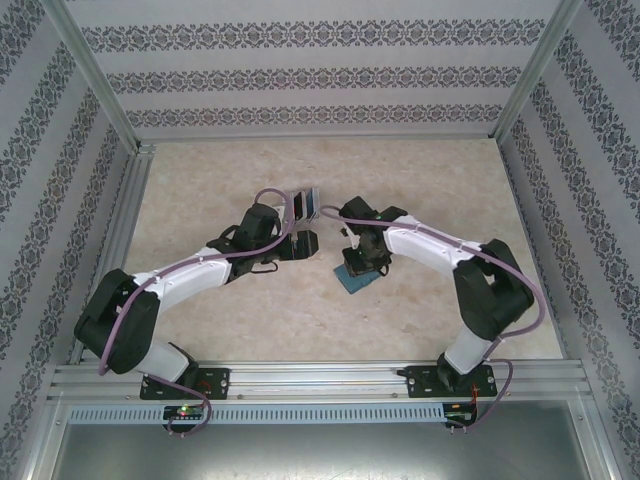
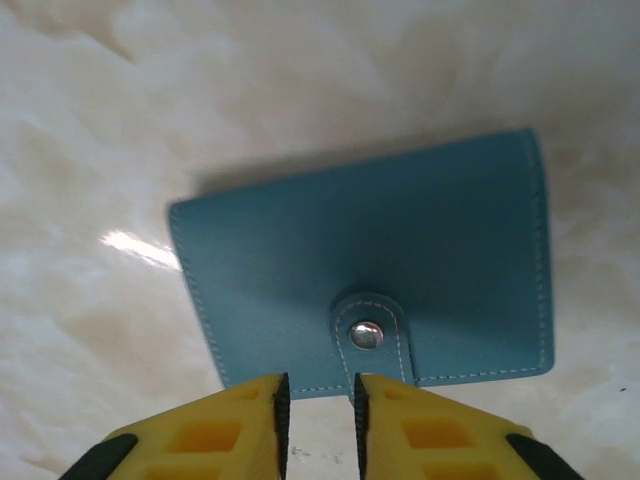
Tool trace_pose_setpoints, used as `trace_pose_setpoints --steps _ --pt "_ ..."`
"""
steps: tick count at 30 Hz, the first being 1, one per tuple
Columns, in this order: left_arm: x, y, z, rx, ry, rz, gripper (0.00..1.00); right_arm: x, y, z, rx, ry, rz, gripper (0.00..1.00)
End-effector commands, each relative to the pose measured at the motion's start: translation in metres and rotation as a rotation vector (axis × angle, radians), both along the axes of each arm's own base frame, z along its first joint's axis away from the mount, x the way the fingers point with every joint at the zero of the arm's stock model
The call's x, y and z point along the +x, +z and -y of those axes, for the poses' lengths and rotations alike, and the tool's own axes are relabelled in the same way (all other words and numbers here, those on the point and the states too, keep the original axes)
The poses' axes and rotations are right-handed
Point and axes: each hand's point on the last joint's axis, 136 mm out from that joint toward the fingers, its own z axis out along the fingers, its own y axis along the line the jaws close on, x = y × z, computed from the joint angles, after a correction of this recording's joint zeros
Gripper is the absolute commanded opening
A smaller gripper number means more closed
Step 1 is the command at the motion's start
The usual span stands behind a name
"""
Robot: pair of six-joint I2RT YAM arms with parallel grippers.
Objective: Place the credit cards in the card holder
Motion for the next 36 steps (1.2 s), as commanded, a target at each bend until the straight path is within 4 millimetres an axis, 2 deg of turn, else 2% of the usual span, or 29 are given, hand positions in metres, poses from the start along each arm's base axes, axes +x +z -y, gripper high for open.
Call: trace_pose_setpoints --steps 1,5,8,11,13,15,18,24,28,29,30,31,36 --pt "0.004 0.013 0.008 -0.021 -0.012 0.024 0.96 -0.003 -0.010 0.013 -0.118 0.016 -0.019 0.31" --pt "0.004 0.015 0.005 -0.005 -0.010 0.030 0.96 0.005 -0.022 0.021 -0.208 0.030 -0.029 0.35" --pt "0.003 0.015 0.004 -0.004 -0.009 0.037 0.96 0.007 -0.030 0.020 -0.234 0.043 -0.037 0.34" --pt "0.003 0.015 0.002 0.005 -0.006 0.037 0.96 0.010 -0.038 0.019 -0.236 0.046 -0.039 0.25" --pt "0.003 0.016 0.000 0.005 0.004 0.041 0.96 0.012 -0.039 0.019 -0.240 0.050 -0.037 0.08" --pt "0.003 0.017 0.000 0.002 0.003 0.048 0.96 0.016 -0.039 0.017 -0.237 0.057 -0.021 0.00" --pt "0.003 0.019 -0.001 0.012 0.001 0.048 0.96 0.021 -0.031 0.018 -0.245 0.070 0.008 0.00" --pt "0.003 0.017 -0.001 -0.005 0.006 0.044 0.95 0.035 0.008 0.009 -0.174 0.129 0.143 0.00" --pt "0.003 0.015 -0.005 -0.007 0.030 0.034 0.95 0.031 0.019 0.013 -0.137 0.109 0.144 0.00" --pt "0.003 0.015 -0.005 -0.008 0.030 0.035 0.95 0.030 0.019 0.013 -0.117 0.094 0.130 0.05" --pt "0.003 0.014 -0.006 -0.007 0.032 0.037 0.95 0.030 0.016 0.014 -0.107 0.076 0.118 0.17" --pt "0.004 0.013 -0.006 -0.006 0.036 0.034 0.94 0.030 0.013 0.014 -0.108 0.068 0.106 0.22" --pt "0.005 0.012 -0.005 -0.025 0.038 0.018 0.95 0.035 -0.002 0.016 -0.151 0.054 0.061 0.37"
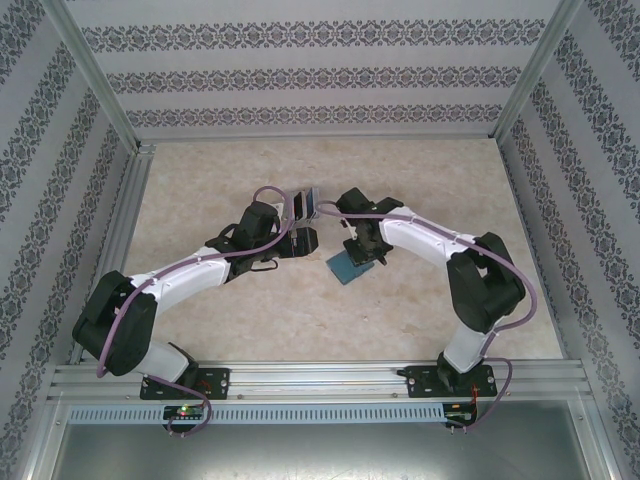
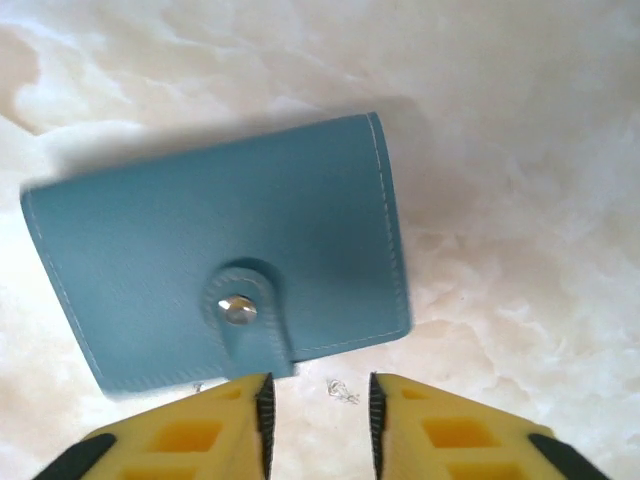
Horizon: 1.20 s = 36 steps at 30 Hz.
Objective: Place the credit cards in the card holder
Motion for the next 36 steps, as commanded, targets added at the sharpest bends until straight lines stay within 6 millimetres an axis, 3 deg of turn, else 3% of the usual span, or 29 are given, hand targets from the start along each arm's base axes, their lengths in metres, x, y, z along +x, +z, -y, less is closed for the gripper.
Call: trace_pose_setpoints --steps 1,11,19,27,29,32,33,36 --pt "0.002 0.004 -0.003 -0.019 0.017 0.003 0.95 0.001 -0.013 -0.001 -0.016 -0.014 -0.052 0.38" --pt "0.001 0.004 -0.008 -0.010 0.031 0.000 0.95 0.012 -0.019 -0.021 0.001 0.016 -0.082 0.40" --pt "0.002 0.008 -0.012 -0.005 0.042 0.013 0.95 0.010 -0.016 -0.037 0.030 0.031 -0.078 0.40" --pt "0.001 0.002 -0.012 -0.004 0.037 0.001 0.95 0.003 -0.043 -0.034 -0.025 0.030 -0.137 0.38" --pt "0.001 0.001 -0.013 0.000 0.040 0.002 0.95 0.001 -0.051 -0.029 -0.053 0.028 -0.152 0.32" --pt "0.001 0.001 -0.015 0.000 0.047 0.001 0.95 0.000 -0.053 -0.024 -0.080 0.023 -0.154 0.04" --pt "0.001 0.001 -0.015 -0.002 0.048 0.001 0.95 0.000 -0.051 -0.024 -0.075 0.023 -0.143 0.00" --pt "0.000 0.000 -0.014 -0.003 0.040 -0.001 0.95 0.006 -0.035 -0.029 -0.037 0.034 -0.092 0.00"
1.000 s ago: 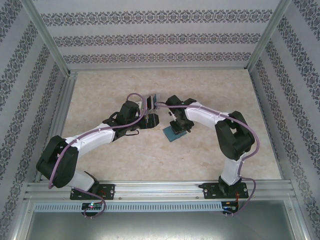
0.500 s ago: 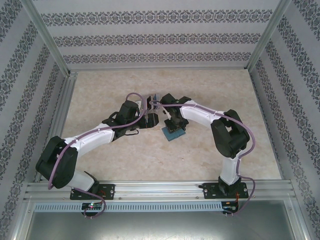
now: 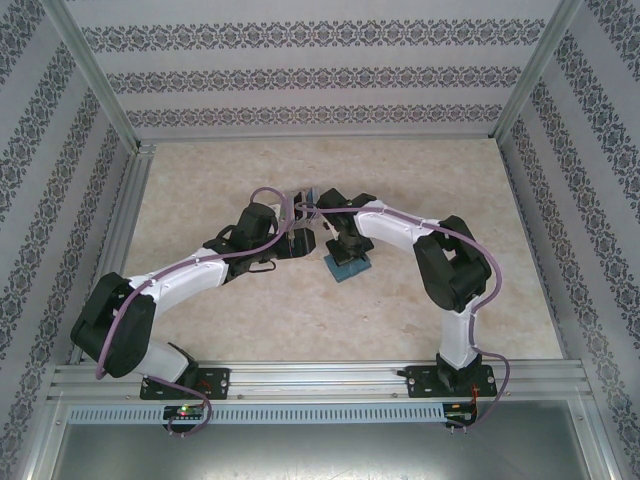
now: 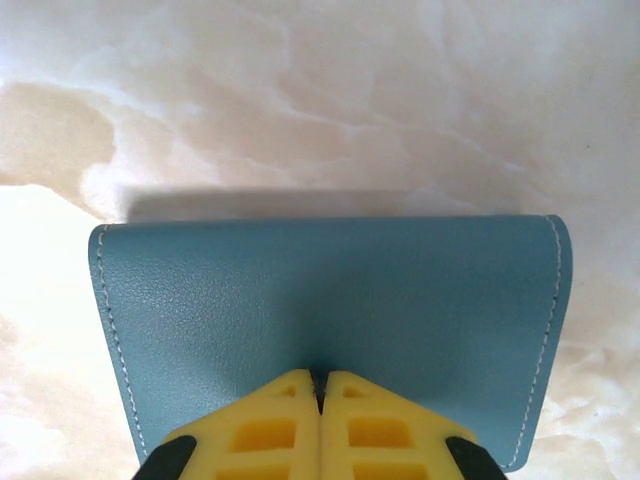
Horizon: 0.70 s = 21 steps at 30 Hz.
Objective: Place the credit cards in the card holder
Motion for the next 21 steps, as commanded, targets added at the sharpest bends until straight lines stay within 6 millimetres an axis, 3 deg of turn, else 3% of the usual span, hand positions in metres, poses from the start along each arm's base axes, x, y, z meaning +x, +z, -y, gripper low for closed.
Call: trace_pose_setpoints --steps 1,8,11,17,21 --pt "0.001 0.003 -0.007 -0.002 0.021 0.007 0.95 -0.003 0.002 0.006 -0.022 0.009 0.015 0.00" --pt "0.000 0.003 -0.006 -0.014 0.017 -0.003 0.94 0.014 0.074 -0.010 0.129 0.069 0.230 0.00" --pt "0.000 0.006 -0.002 -0.033 0.001 -0.011 0.93 0.015 0.095 -0.012 0.181 0.097 0.301 0.00" --pt "0.001 0.005 0.009 -0.105 -0.012 -0.049 0.93 0.016 0.122 -0.006 0.268 0.101 0.409 0.00" --pt "0.001 0.000 0.016 -0.134 -0.034 -0.074 0.93 0.011 0.112 0.008 0.285 0.047 0.378 0.00"
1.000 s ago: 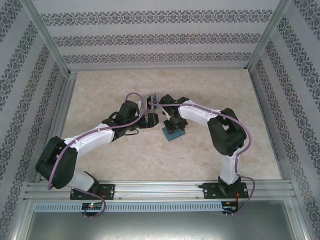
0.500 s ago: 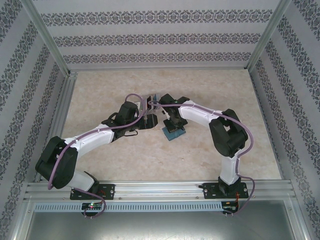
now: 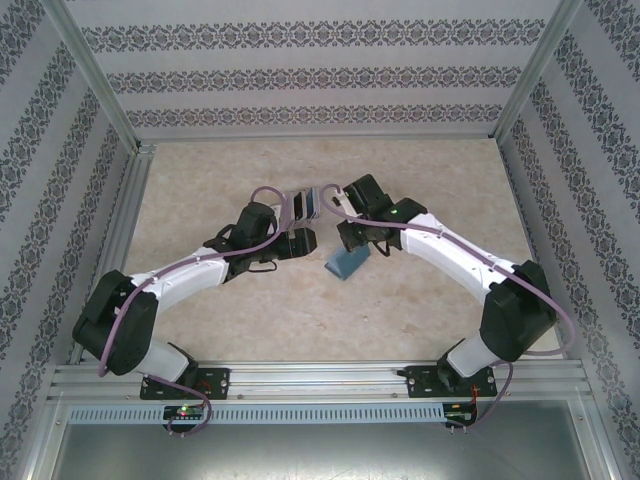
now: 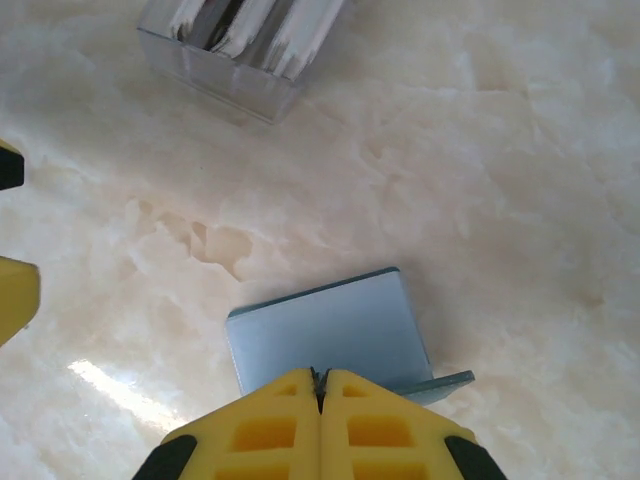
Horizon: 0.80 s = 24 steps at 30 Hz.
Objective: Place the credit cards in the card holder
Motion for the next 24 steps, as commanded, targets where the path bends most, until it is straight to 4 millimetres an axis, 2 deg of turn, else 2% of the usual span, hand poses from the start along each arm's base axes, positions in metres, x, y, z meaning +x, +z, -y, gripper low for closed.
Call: trace_pose_setpoints --steps 1,5,10,15,19,24 --pt "0.005 0.002 0.008 -0.059 -0.015 -0.018 0.93 -0.003 -0.012 0.013 0.017 -0.035 -0.025 0.00" --pt "0.007 -0.006 0.015 -0.071 -0.036 -0.052 0.92 -0.014 -0.036 0.044 0.048 -0.166 -0.064 0.00" --pt "0.010 -0.016 0.026 -0.093 -0.057 -0.101 0.88 -0.022 -0.052 0.085 0.203 -0.412 -0.082 0.00" --pt "0.017 -0.022 0.038 -0.119 -0.082 -0.137 0.84 -0.035 -0.076 0.131 0.263 -0.647 -0.122 0.00" --pt "0.023 -0.028 0.051 -0.139 -0.117 -0.173 0.78 -0.033 -0.083 0.143 0.279 -0.688 -0.139 0.00" --pt "0.023 -0.039 0.074 -0.149 -0.181 -0.212 0.72 -0.014 -0.085 0.152 0.323 -0.711 -0.147 0.00"
